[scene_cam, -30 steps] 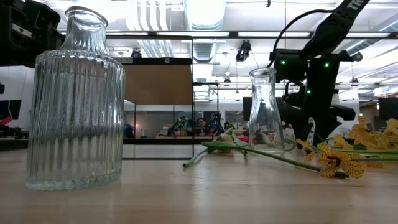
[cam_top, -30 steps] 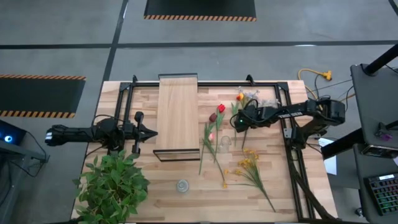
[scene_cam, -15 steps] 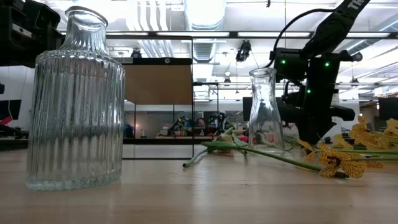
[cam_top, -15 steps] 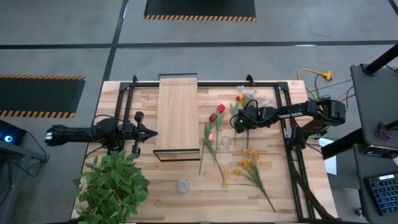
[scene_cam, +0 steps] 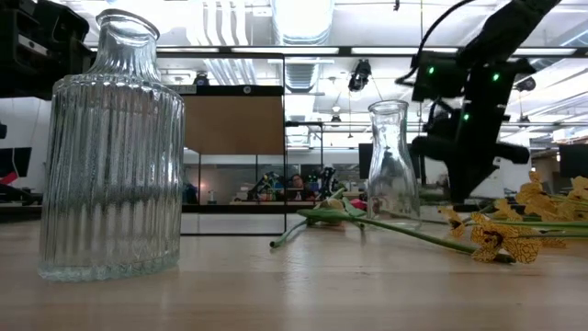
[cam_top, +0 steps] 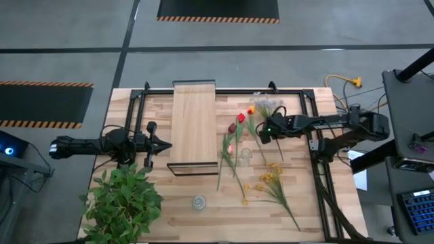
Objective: Pick and place flowers into a vace then onto a shelf
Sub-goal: Put the white flowers into the top transparent vase
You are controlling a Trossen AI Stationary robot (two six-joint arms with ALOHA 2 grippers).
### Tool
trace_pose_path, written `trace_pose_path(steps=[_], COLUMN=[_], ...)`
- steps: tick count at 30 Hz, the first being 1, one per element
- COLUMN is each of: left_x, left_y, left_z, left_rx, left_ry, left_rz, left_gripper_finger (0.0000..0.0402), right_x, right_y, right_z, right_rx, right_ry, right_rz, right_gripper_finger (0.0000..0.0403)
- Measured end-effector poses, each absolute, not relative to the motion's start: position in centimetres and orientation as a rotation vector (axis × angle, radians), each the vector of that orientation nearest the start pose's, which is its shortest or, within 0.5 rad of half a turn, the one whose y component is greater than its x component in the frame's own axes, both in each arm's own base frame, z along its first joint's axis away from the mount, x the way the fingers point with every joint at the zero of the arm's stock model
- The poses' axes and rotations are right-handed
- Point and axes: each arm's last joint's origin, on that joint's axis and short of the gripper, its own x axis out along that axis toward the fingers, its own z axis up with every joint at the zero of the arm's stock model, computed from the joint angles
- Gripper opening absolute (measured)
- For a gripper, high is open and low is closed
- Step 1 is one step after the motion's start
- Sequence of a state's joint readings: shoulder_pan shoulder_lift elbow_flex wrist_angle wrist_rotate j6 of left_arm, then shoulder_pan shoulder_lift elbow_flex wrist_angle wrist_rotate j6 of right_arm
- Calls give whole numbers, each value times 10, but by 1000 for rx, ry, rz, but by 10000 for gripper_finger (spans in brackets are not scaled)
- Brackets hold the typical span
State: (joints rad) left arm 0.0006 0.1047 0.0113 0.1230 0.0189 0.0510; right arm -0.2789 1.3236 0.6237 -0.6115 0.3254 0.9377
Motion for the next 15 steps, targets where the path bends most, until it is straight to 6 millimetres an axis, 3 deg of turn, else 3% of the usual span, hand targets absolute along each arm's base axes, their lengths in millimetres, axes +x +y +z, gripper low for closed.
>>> trace_pose_path(steps=[15], left_x=[104], left_y=[0], left_z=[171], left_rx=[51], left_ry=[-30], left_rz=[-17], left_gripper_finger=[0], right_x=[172], right_y=[-53], right_z=[220], right_rx=[660], right_ry=[594], right_rz=[-975], right_gripper_finger=[9])
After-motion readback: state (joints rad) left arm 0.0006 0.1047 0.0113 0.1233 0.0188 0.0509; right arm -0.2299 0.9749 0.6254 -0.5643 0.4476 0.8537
